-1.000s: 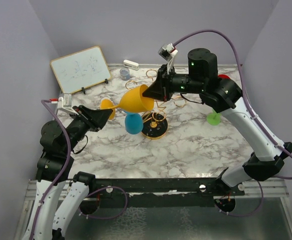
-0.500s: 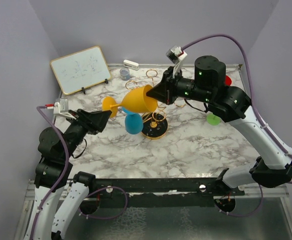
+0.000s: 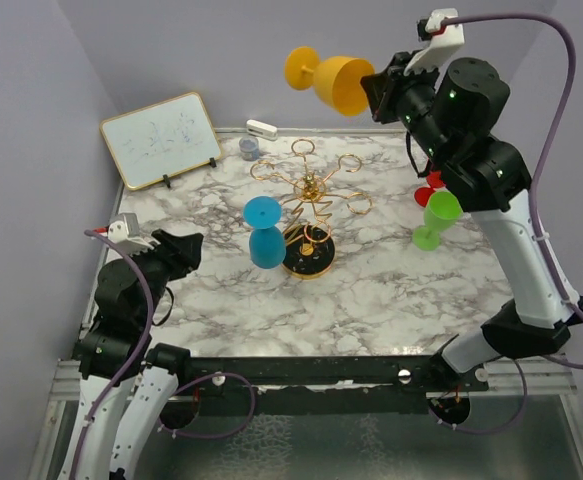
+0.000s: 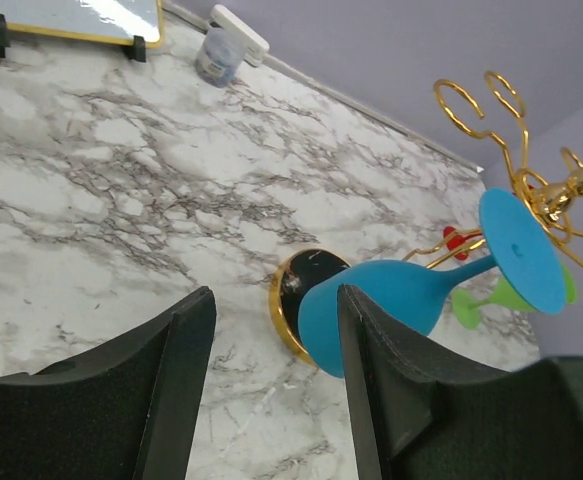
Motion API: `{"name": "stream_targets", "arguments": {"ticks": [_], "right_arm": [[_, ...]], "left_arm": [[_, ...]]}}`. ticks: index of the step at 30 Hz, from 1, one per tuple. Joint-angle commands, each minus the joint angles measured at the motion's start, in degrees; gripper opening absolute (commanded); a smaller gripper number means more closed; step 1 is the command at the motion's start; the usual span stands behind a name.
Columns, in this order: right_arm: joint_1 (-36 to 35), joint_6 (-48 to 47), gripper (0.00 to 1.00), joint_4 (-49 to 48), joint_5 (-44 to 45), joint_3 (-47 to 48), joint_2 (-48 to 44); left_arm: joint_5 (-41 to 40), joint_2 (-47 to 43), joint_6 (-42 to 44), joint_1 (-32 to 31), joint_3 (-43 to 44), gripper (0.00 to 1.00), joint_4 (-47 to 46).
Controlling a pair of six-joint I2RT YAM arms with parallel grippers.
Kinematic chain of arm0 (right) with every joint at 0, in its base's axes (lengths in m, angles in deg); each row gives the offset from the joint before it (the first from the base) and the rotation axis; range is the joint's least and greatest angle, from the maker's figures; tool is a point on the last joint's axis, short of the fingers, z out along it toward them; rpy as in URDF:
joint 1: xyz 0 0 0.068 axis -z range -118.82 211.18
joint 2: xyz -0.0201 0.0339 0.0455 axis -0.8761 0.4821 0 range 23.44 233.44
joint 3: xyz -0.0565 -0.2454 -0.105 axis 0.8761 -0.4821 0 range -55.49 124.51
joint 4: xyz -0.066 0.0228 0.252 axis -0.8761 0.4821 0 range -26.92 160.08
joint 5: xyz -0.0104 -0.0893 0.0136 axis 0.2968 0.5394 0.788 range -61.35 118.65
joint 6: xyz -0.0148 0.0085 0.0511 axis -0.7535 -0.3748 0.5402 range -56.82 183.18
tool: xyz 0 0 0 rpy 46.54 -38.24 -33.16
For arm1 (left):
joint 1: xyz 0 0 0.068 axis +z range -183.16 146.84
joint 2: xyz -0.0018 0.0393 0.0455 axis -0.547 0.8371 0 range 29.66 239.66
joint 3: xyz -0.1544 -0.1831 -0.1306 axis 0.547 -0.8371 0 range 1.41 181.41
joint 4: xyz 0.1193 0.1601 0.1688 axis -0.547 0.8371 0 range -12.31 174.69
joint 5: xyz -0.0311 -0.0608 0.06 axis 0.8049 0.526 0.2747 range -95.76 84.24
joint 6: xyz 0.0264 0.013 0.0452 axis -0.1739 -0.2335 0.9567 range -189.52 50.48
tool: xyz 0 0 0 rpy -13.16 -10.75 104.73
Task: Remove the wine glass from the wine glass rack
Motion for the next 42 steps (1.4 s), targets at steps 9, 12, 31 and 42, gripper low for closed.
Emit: {"name": "stream_targets", "arguments": {"ticks": [9,12,31,42], "right_arm": [[30.9,7.3,0.01,13.8,-12.4,8.9,17.6],[31.8,6.6,0.01,14.1,-12.8,3.7,17.5],[35.3,5.1,0.01,16.3,-9.2,-16.6,19.5],[35.3,6.8,0.01,14.9,-8.1,-22.9,18.8]], "left_arm": [[-4.5,4.2,6.8,0.1,-4.7,0.61,-1.3],[-4.6,6.7,7.7,0.1,-5.1,0.61,-1.5],[-3.0,8.1,8.7,0.2,-5.9,0.60,-1.4],[-2.6,8.2,8.7,0.1,-6.0,0.60,-1.5]]}}
